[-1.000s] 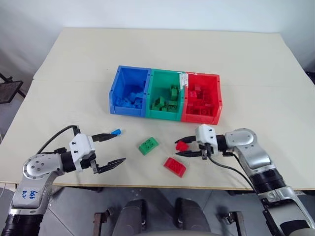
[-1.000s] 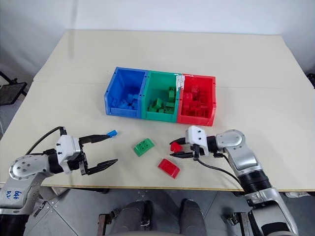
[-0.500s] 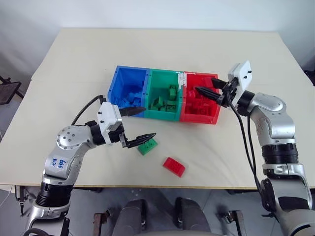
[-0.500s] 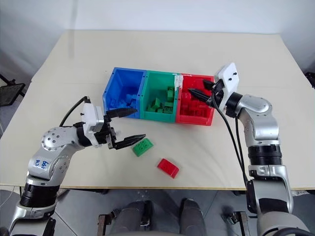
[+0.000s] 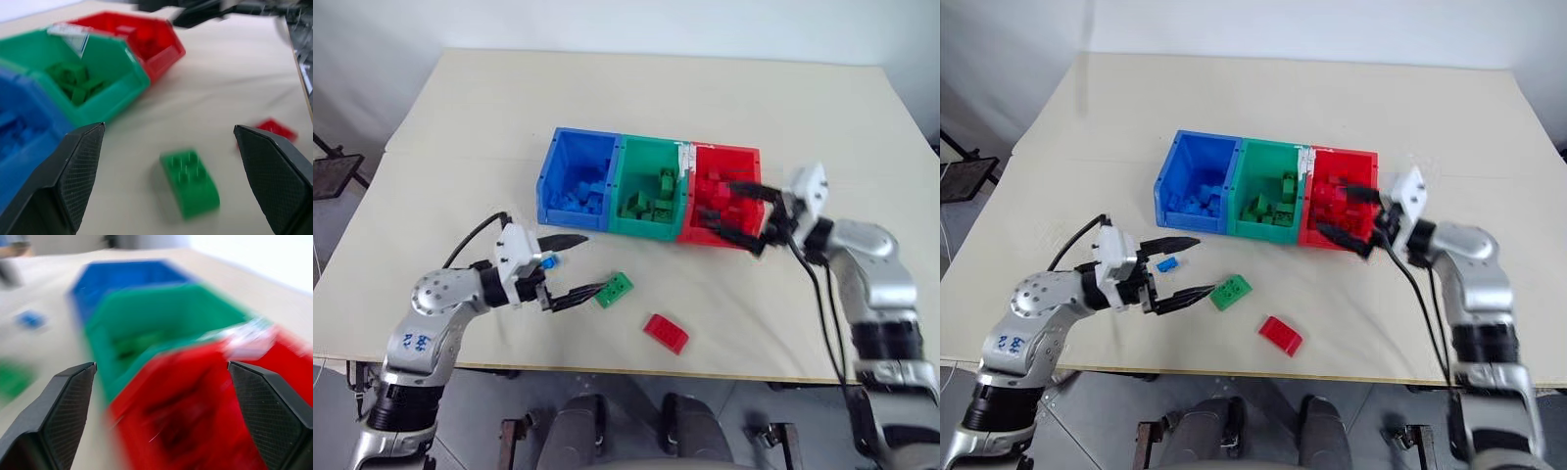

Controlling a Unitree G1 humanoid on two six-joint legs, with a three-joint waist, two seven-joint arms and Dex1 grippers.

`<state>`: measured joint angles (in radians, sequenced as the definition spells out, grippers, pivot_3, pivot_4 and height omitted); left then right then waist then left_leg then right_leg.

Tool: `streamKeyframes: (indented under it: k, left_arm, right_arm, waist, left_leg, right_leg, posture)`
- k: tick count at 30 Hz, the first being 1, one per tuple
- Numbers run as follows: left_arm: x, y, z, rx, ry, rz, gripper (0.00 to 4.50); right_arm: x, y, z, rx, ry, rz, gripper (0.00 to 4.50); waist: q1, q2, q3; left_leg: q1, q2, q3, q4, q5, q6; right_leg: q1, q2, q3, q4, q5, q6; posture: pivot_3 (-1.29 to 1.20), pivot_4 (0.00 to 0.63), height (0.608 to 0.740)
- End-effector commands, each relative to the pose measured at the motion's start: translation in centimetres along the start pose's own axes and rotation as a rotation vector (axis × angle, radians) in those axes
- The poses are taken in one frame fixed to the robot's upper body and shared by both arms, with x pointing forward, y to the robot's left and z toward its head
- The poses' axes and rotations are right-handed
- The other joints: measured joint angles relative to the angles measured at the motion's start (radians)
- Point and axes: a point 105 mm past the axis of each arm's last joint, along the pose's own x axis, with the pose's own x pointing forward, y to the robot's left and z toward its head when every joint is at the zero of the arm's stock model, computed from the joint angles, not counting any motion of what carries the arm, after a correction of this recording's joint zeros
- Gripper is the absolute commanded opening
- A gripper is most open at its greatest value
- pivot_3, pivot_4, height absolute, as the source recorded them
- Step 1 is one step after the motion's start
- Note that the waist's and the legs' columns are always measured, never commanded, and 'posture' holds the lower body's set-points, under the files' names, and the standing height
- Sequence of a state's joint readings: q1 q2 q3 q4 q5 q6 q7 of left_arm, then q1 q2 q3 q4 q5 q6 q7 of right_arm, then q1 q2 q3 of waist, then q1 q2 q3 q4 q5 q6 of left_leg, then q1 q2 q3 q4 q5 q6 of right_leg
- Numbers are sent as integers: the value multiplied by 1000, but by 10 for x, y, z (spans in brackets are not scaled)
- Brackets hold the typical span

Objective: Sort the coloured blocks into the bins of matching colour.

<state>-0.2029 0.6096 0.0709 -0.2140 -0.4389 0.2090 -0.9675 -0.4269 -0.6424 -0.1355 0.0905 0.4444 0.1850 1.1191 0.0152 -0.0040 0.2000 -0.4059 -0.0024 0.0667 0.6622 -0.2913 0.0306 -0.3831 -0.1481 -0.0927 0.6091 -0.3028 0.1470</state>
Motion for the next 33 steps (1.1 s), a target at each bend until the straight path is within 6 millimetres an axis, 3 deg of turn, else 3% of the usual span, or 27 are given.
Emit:
streamKeyframes:
  k: [1,3,5,11,13,16,20,27,33]
  left_arm:
    - [-17,0,-10,76,28,-12,4500]
    - [-26,-1,-19,109,65,-31,4500]
    - [-32,-3,-25,103,87,-57,4500]
    - [-31,-10,-26,120,81,-157,4500]
    - [-27,-14,-25,117,69,-192,4500]
    - [-22,-20,-23,114,56,-217,4500]
    - [-23,-22,-23,105,59,-210,4500]
    - [-49,-20,-31,59,114,-113,4500]
    - [-69,-26,-34,27,145,-18,4500]
  right_arm:
    - [-27,31,6,-33,-2,101,4473]
    - [-58,51,-15,-58,94,140,4473]
    - [-87,57,-27,-79,153,100,4473]
    - [-137,59,-41,-66,271,20,4473]
    - [-144,59,-47,-61,294,16,4473]
    - [-133,59,-47,-58,263,39,4473]
    - [-95,69,-42,-42,199,148,4473]
    - [-8,105,-35,-1,147,401,4473]
    - [31,137,-38,47,172,514,4473]
  waist:
    - [3,0,0]
    - [8,0,0]
    - [10,0,0]
    - [4,0,0]
    - [4,0,0]
    - [0,1,0]
    - [-13,1,0]
    - [-20,1,0]
    - [-12,1,0]
  left_leg:
    - [1,0,0,0,0,0]
    - [1,0,0,0,0,0]
    - [3,1,0,0,-1,0]
    - [5,0,3,1,-3,1]
    - [6,1,3,1,-5,-2]
    - [7,2,3,1,-5,-3]
    - [9,3,3,1,-4,-4]
    - [10,6,3,1,-3,-2]
    - [8,8,-1,1,-8,-9]
  right_leg:
    - [1,0,0,0,0,0]
    - [2,0,-1,-1,0,0]
    - [3,0,-2,-1,0,0]
    - [6,-2,0,-8,1,-1]
    - [7,-2,1,-8,2,-2]
    - [7,-1,1,-7,2,-3]
    - [7,-1,2,-4,2,-3]
    - [6,-2,2,-3,2,-4]
    - [4,-4,-2,-3,2,-6]
  posture:
    - [0,150,740]
    - [0,150,740]
    - [0,150,740]
    - [0,150,740]
    - [0,150,740]
    - [0,150,740]
    - [0,150,740]
    - [0,150,740]
    - [0,150,740]
